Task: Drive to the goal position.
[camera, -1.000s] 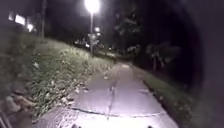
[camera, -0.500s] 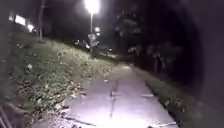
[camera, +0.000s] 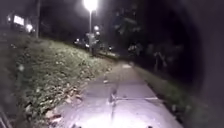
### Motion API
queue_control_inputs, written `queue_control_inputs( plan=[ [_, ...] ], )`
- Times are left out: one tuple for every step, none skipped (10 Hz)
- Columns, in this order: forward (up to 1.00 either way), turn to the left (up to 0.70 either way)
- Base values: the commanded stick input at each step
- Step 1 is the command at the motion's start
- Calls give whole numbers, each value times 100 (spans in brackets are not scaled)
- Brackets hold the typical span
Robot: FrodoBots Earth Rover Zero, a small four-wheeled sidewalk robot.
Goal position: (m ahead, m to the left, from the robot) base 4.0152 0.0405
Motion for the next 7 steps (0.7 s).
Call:
queue_control_inputs(
  plan=[
    [45,0],
    [45,0],
    [45,0],
    [45,0],
    [45,0],
    [45,0],
    [45,0]
  ],
)
